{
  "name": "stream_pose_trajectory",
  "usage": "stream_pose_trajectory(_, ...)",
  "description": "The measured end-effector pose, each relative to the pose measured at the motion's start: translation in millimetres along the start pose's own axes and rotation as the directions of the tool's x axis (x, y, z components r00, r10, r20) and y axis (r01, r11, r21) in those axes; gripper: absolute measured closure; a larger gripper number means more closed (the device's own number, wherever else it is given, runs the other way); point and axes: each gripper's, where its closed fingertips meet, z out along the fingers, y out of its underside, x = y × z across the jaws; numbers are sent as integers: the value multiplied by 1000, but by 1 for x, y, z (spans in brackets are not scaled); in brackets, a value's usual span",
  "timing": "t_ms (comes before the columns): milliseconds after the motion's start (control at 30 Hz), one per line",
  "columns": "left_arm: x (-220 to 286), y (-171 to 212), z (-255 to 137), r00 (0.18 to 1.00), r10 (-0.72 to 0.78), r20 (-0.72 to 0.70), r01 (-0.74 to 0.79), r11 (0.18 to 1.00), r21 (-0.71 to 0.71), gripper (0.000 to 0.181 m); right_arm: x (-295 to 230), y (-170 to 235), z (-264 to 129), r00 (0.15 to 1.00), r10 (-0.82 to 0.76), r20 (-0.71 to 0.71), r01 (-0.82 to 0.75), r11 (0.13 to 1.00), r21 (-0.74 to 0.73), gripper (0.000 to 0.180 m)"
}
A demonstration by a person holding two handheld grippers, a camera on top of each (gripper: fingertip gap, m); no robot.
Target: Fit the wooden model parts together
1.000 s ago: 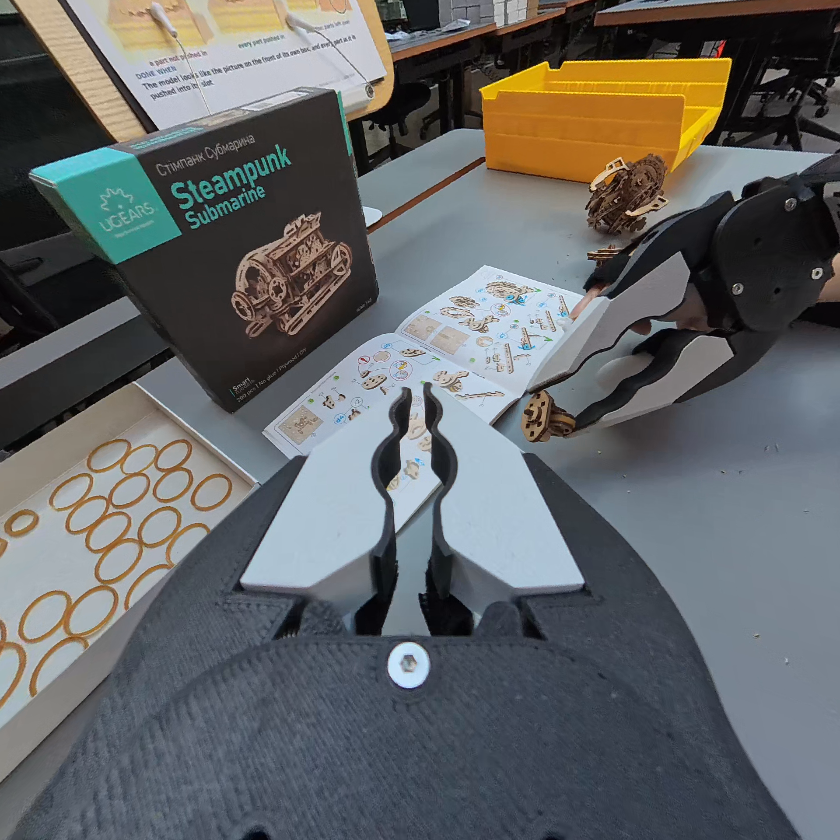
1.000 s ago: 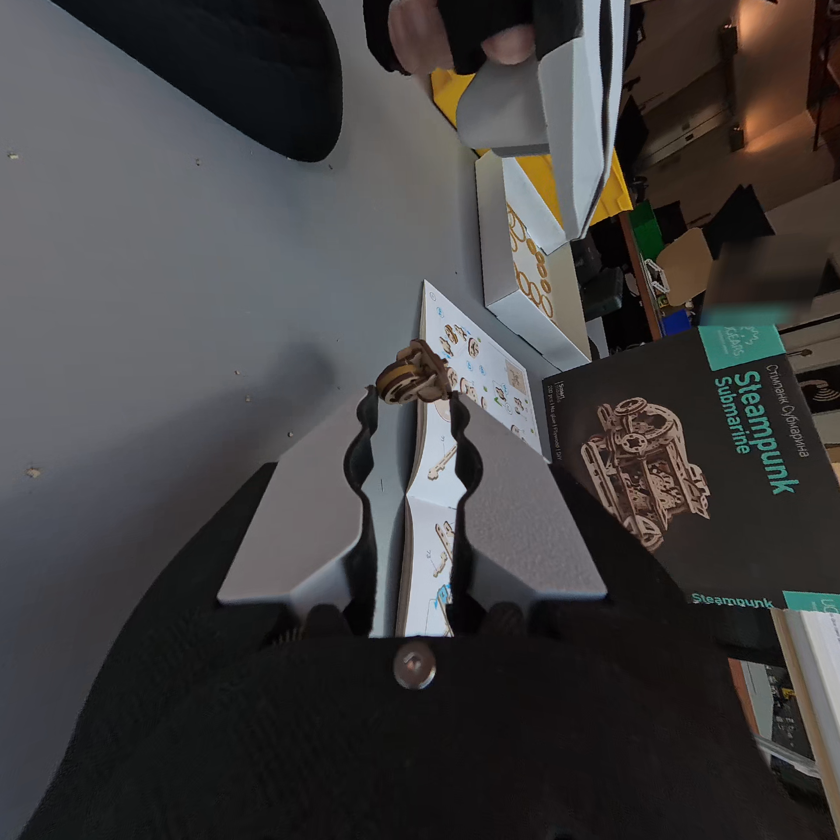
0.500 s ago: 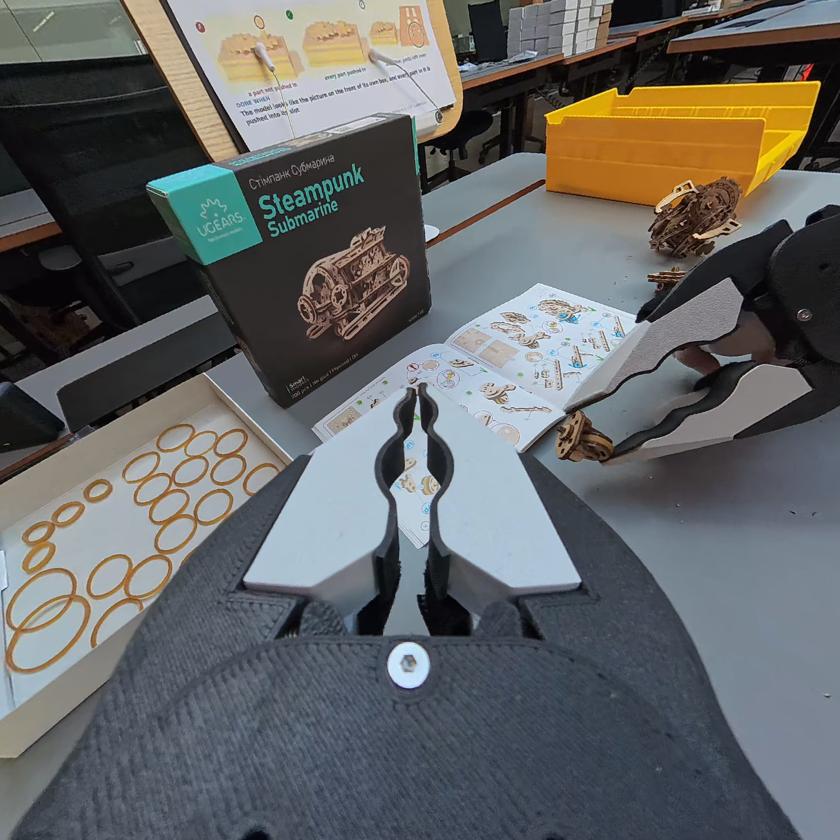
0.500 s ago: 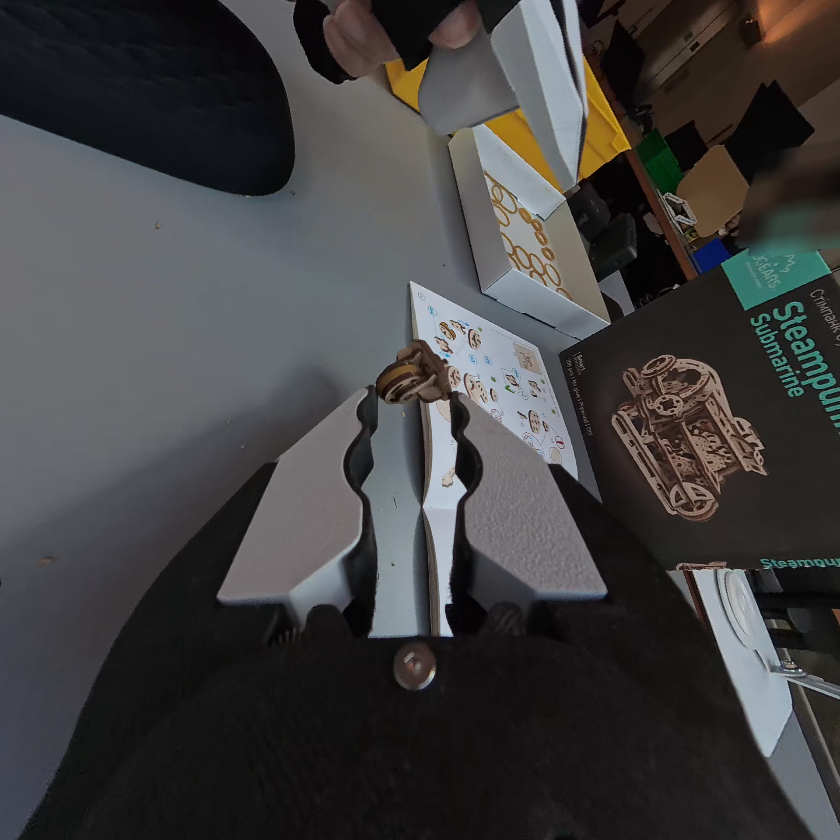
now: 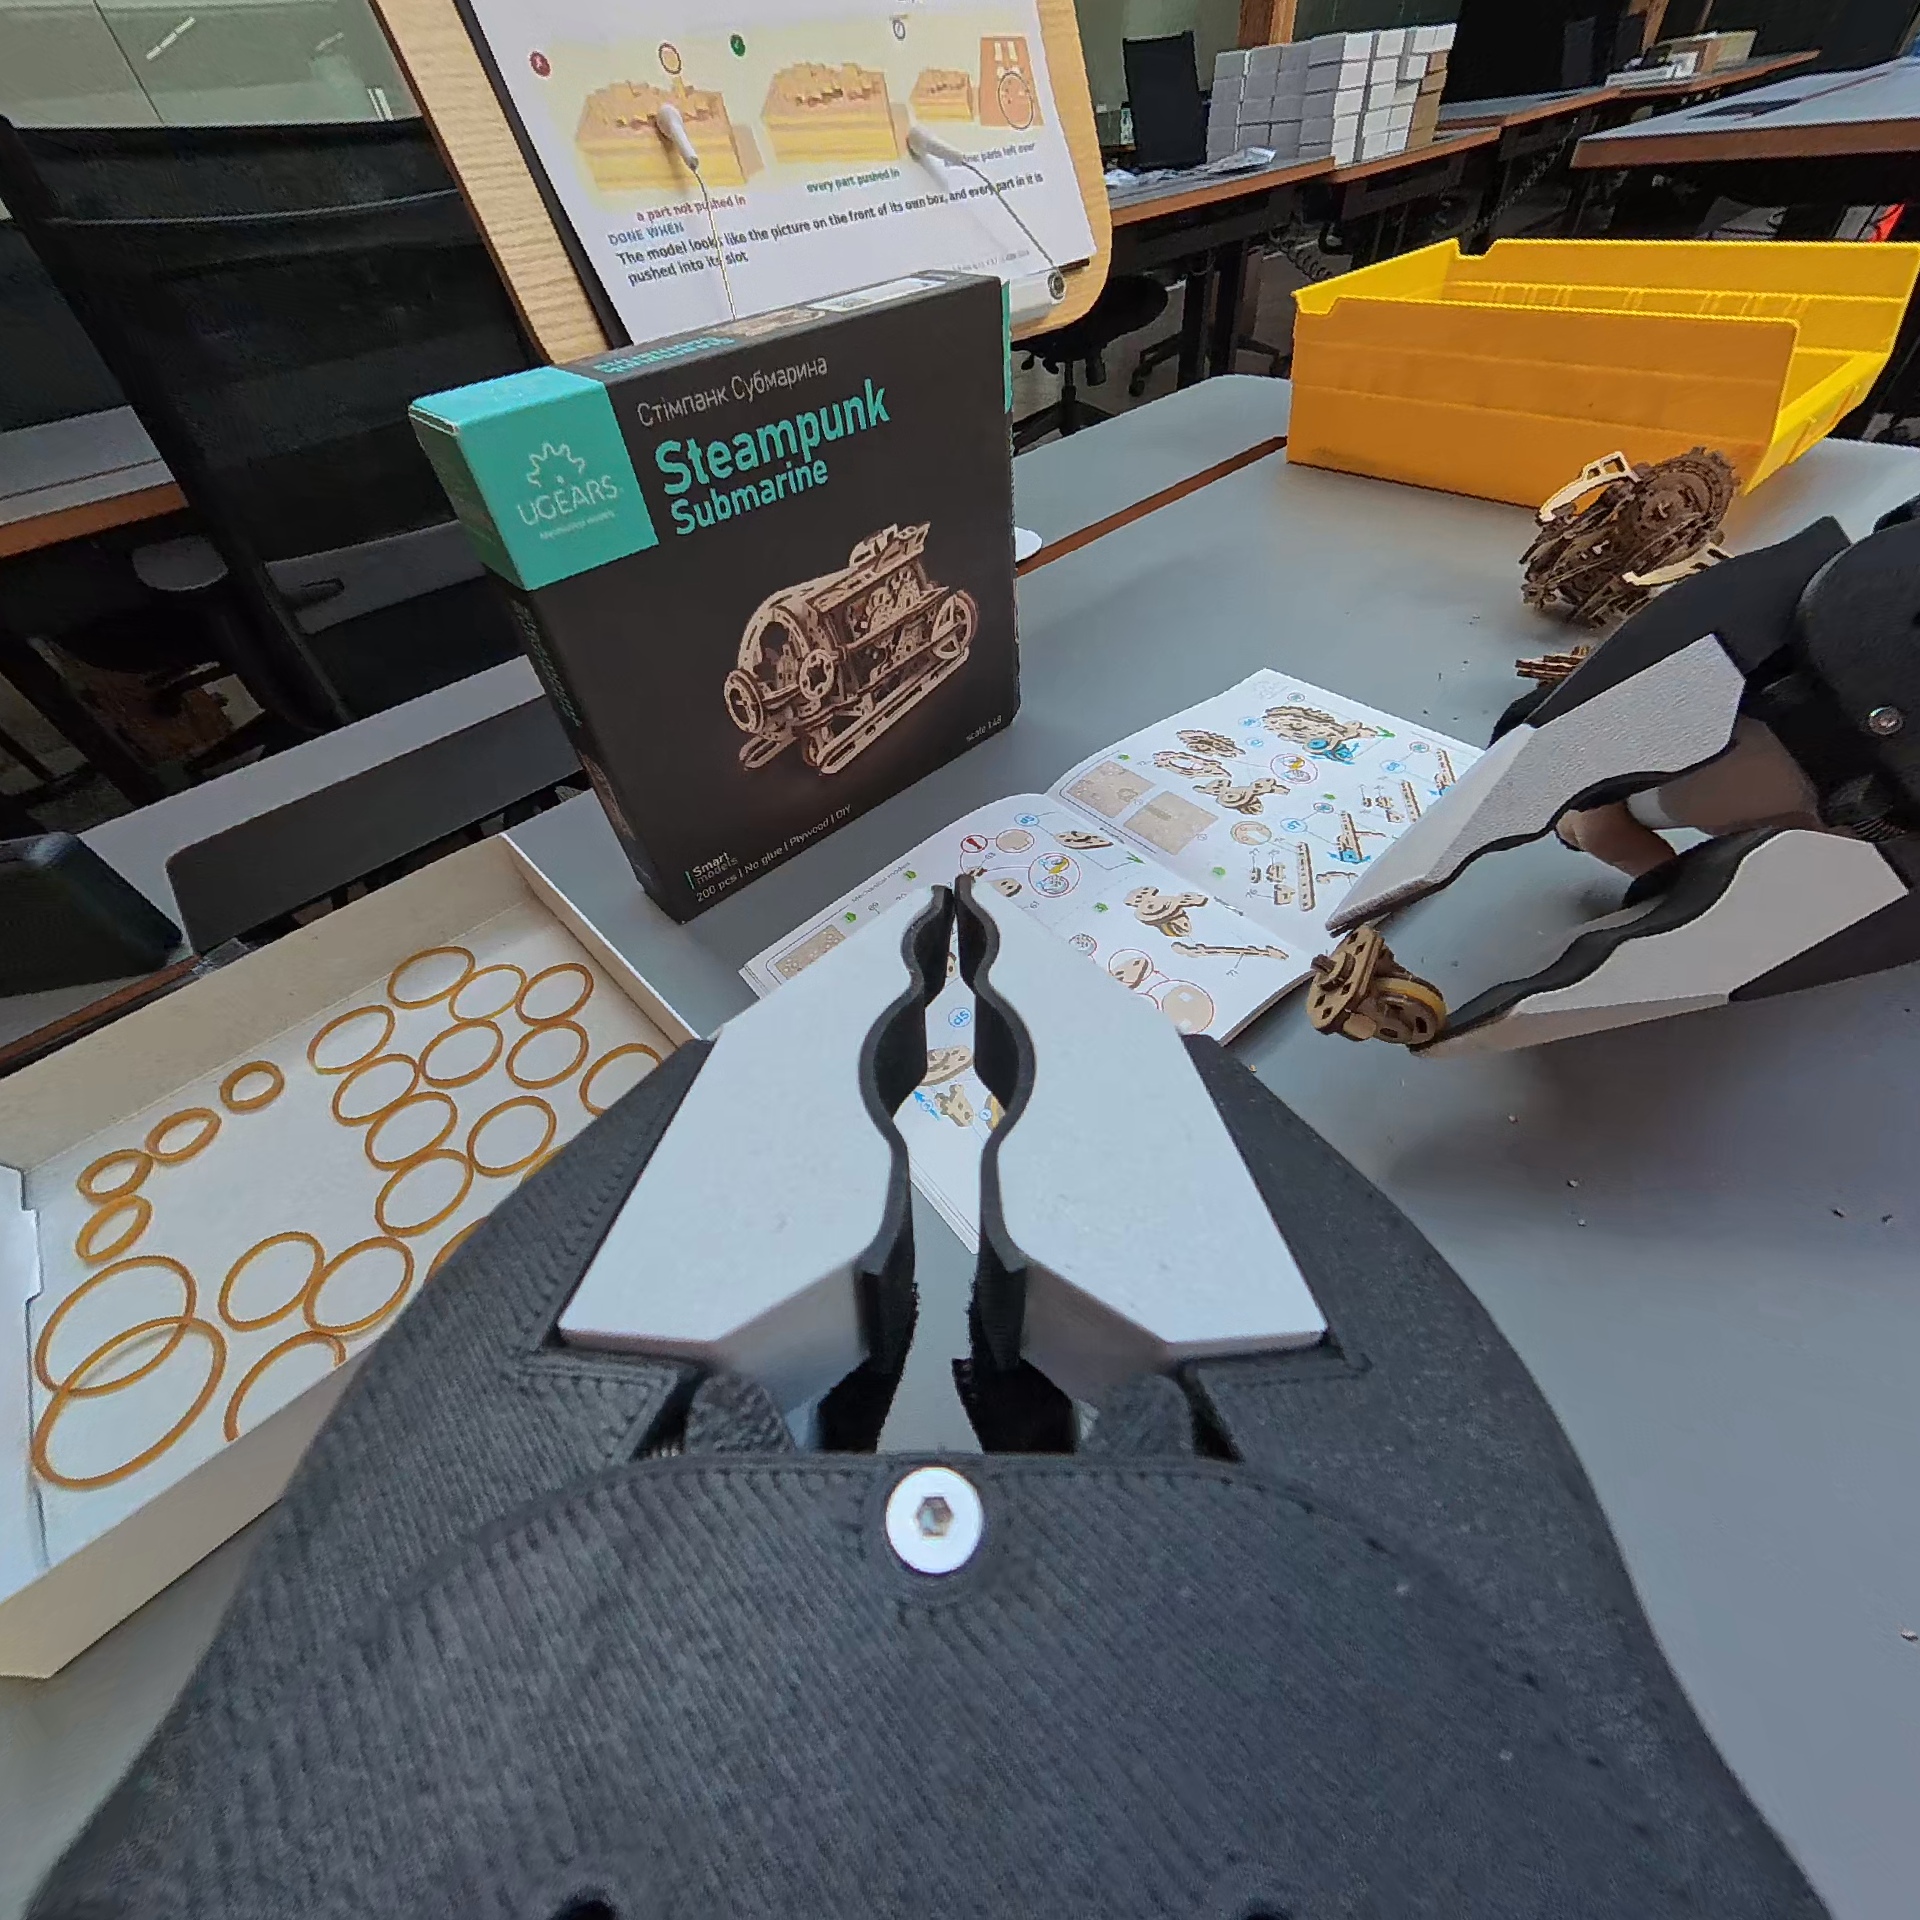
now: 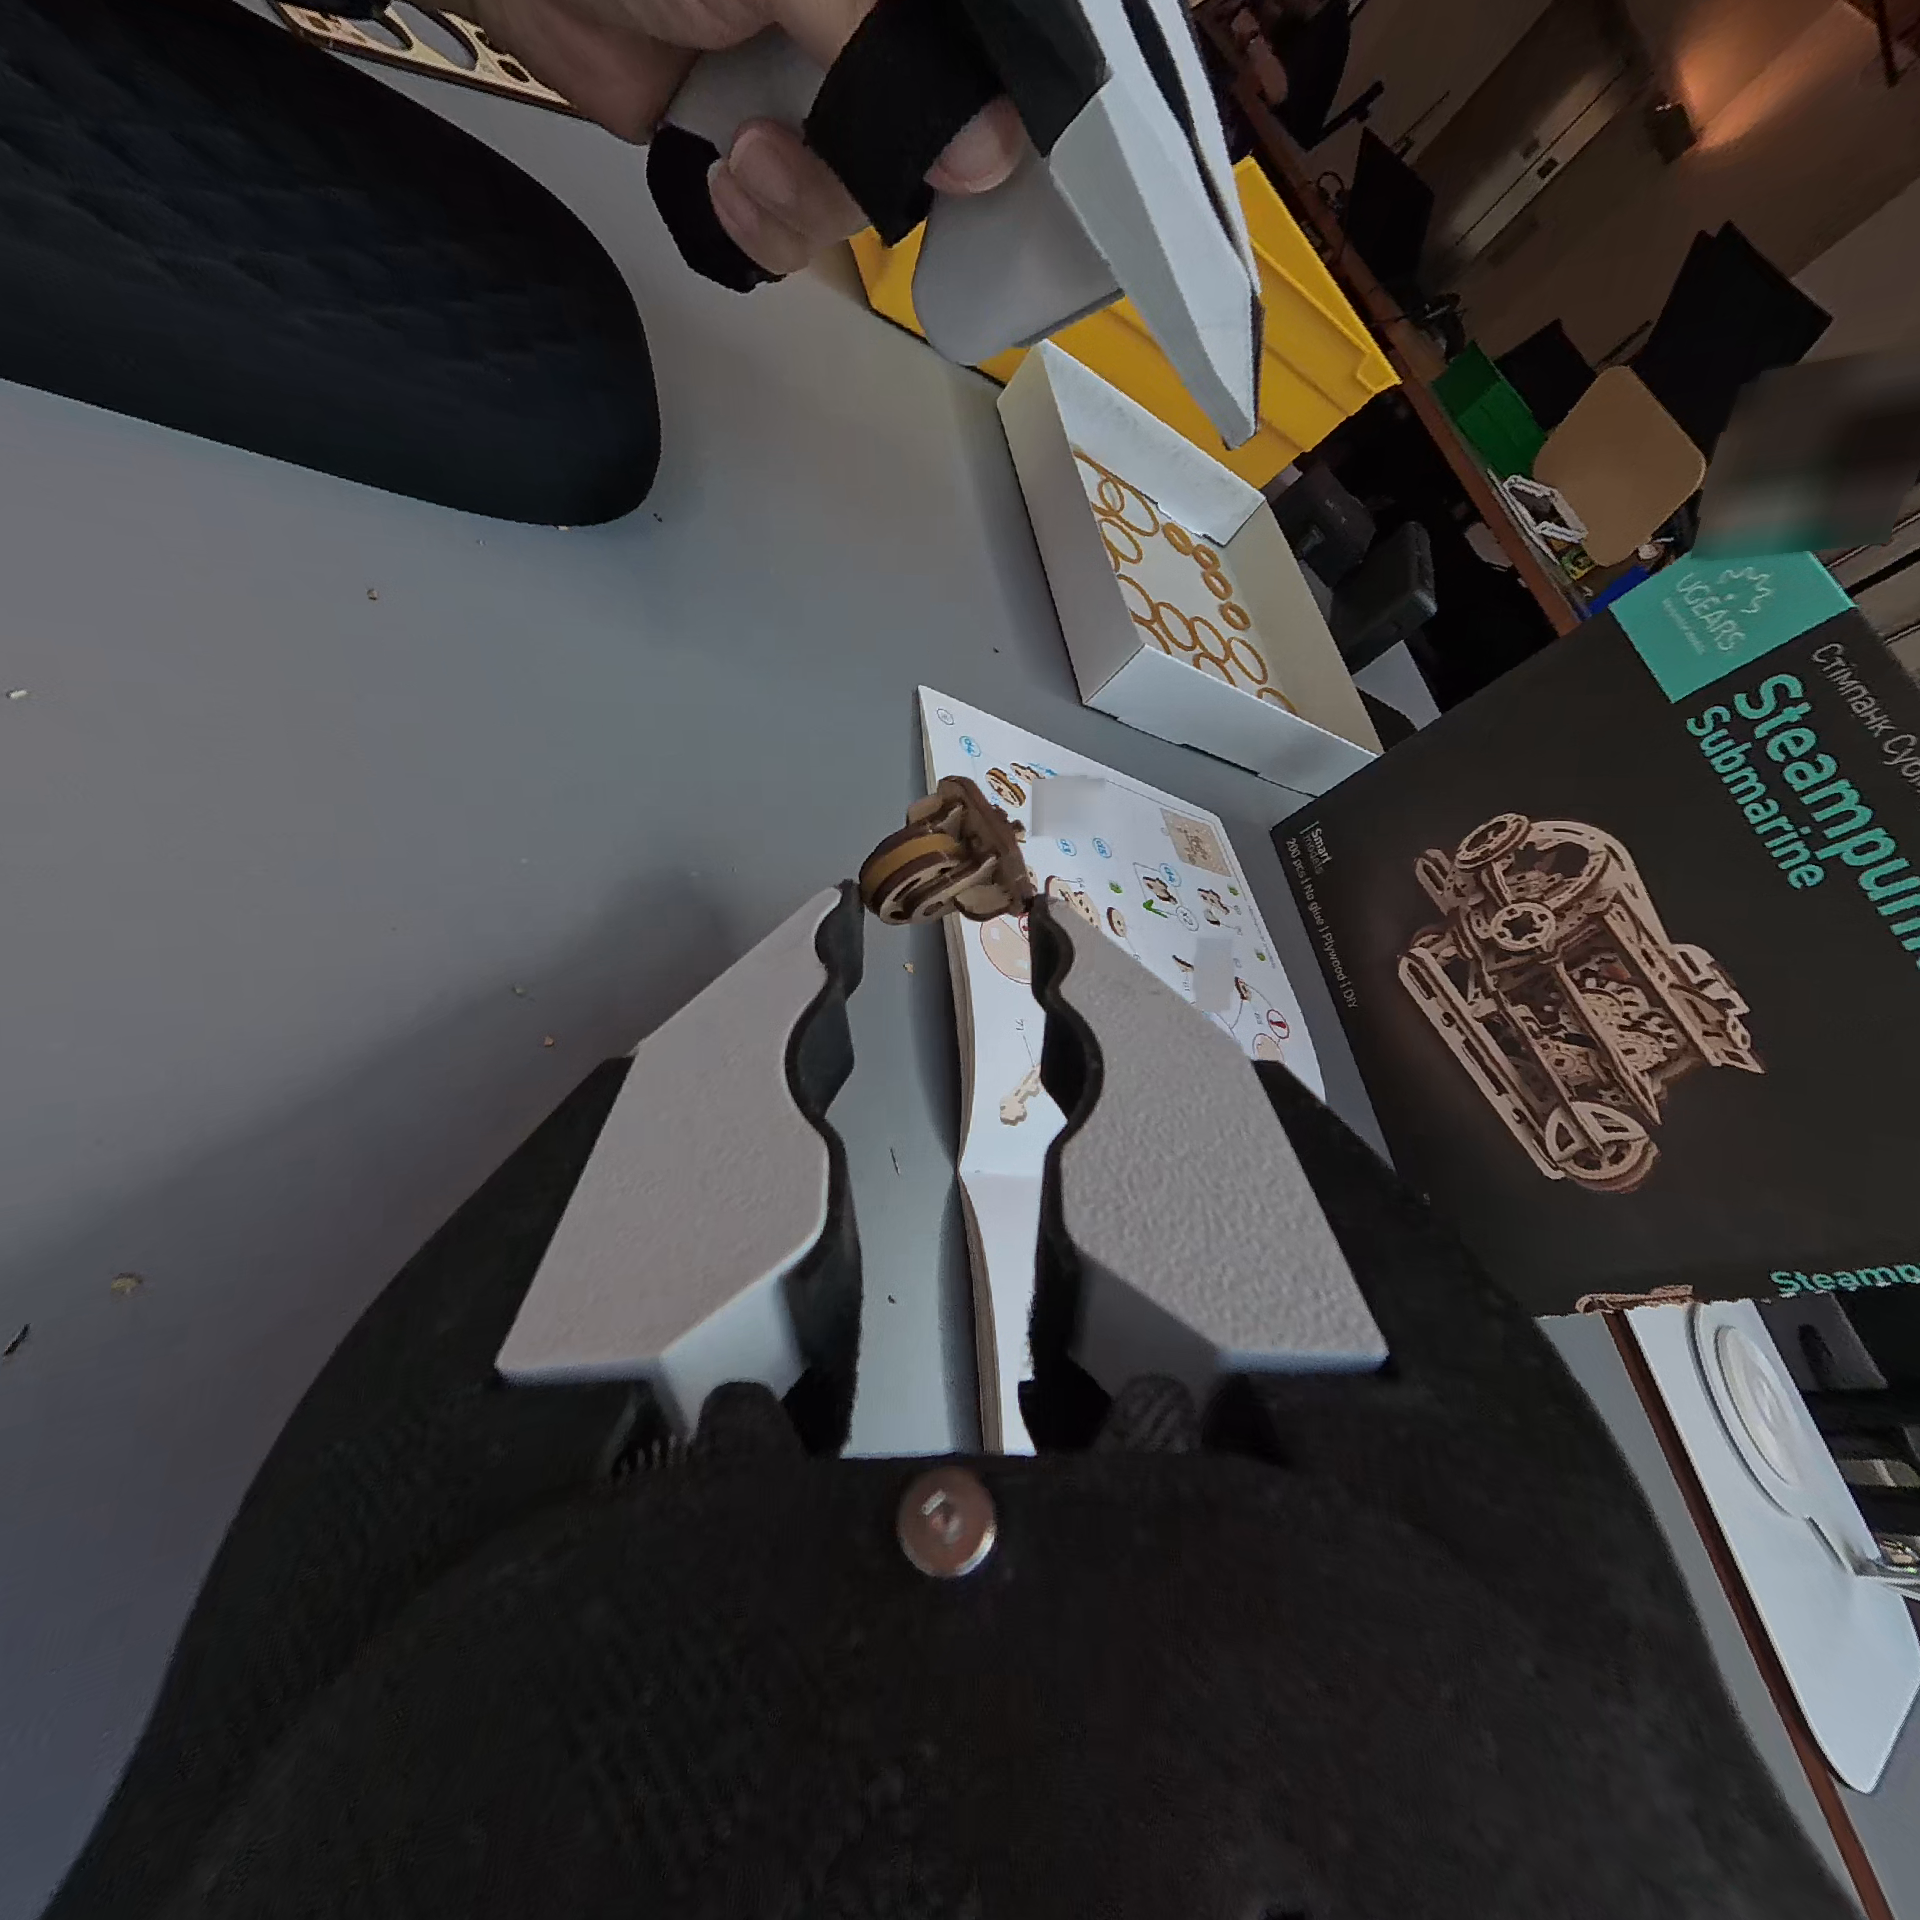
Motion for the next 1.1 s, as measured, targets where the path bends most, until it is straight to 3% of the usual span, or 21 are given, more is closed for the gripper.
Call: stream_pose_trajectory(1100,-3,-1,-2,999,11,31,-11,1000,1,181,6,9,1,1000,2,-17,-3,999,-33,149)
